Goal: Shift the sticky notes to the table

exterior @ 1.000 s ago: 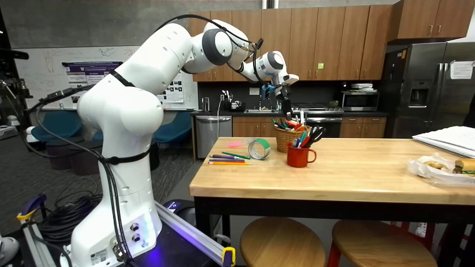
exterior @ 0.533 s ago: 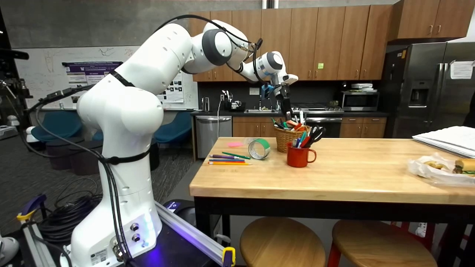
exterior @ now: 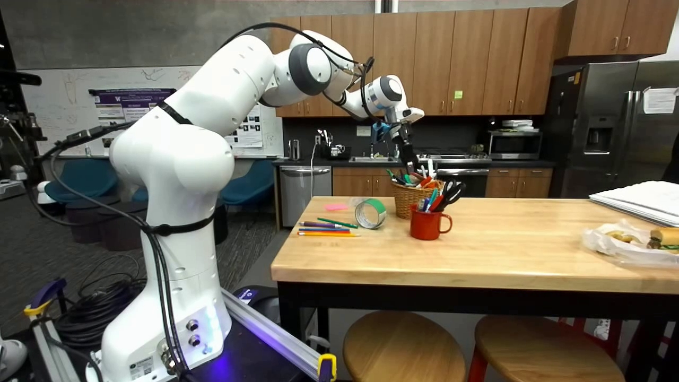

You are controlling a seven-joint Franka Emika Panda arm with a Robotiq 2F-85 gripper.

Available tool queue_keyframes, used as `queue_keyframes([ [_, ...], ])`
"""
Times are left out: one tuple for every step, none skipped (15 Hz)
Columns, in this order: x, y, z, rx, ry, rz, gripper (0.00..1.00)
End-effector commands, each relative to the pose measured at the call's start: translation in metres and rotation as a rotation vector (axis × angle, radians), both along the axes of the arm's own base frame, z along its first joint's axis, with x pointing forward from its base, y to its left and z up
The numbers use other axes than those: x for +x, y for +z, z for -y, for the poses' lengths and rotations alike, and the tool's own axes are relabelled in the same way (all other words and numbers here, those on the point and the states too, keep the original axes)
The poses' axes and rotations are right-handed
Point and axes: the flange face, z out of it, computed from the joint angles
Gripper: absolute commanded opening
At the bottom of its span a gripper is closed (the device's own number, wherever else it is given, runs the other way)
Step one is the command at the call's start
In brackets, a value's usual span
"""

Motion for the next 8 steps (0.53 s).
queue_keyframes([
  [0.000, 0.005, -0.003, -0.001, 0.020, -0.003, 0.02],
  [0.000, 0.007, -0.003, 0.000, 0.022, -0.001, 0.02],
  [0.000, 0.010, -0.003, 0.003, 0.024, 0.003, 0.02],
  [0.000, 0.012, -0.004, 0.004, 0.027, 0.007, 0.02],
  [-0.001, 0.017, -0.004, 0.003, 0.031, 0.016, 0.02],
  [0.000, 0.021, -0.004, 0.002, 0.035, 0.025, 0.02],
  [0.000, 0.025, -0.004, 0.001, 0.039, 0.038, 0.02],
  [0.000, 0.029, -0.004, 0.001, 0.043, 0.048, 0.02],
])
